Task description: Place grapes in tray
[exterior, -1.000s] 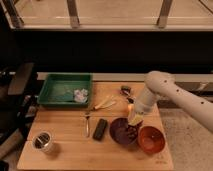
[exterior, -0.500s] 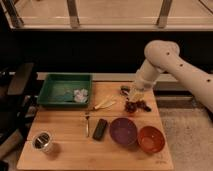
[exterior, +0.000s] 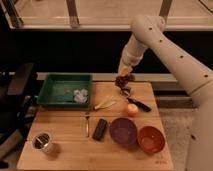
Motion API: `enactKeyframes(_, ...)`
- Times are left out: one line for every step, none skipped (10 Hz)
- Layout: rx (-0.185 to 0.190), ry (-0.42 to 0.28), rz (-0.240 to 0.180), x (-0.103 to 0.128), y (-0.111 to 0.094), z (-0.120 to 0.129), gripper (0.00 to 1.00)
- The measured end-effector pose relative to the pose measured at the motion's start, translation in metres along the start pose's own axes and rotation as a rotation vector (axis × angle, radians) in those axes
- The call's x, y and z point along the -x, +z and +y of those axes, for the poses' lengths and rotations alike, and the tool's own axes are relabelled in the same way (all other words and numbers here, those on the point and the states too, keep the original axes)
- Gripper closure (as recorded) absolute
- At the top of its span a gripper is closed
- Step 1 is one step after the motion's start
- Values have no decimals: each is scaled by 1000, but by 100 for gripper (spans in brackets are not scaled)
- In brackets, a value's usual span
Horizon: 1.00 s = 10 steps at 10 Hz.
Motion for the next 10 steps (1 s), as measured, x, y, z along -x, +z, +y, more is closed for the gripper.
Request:
enactKeyframes(-21,-6,-35,18,9,-17,100)
enactKeyframes(-38,-11,-70,34,17,-29,100)
enactKeyframes(-60,-14,-129,56,29,-43,100)
enactKeyframes(-70,-15,-174,72,36,-50,100)
enactKeyframes(-72,-23,-236,94,47,-56,100)
enactKeyframes(-66,-32,-269,108,55,-57,100)
enactKeyframes(-68,-30,-269,107,53,-57,100)
enactKeyframes(-69,-27,-267,104,53,-58,100)
enactKeyframes(-68,-29,-268,105,53,-57,100)
enactKeyframes(-66,-32,-269,108,54,-57,100)
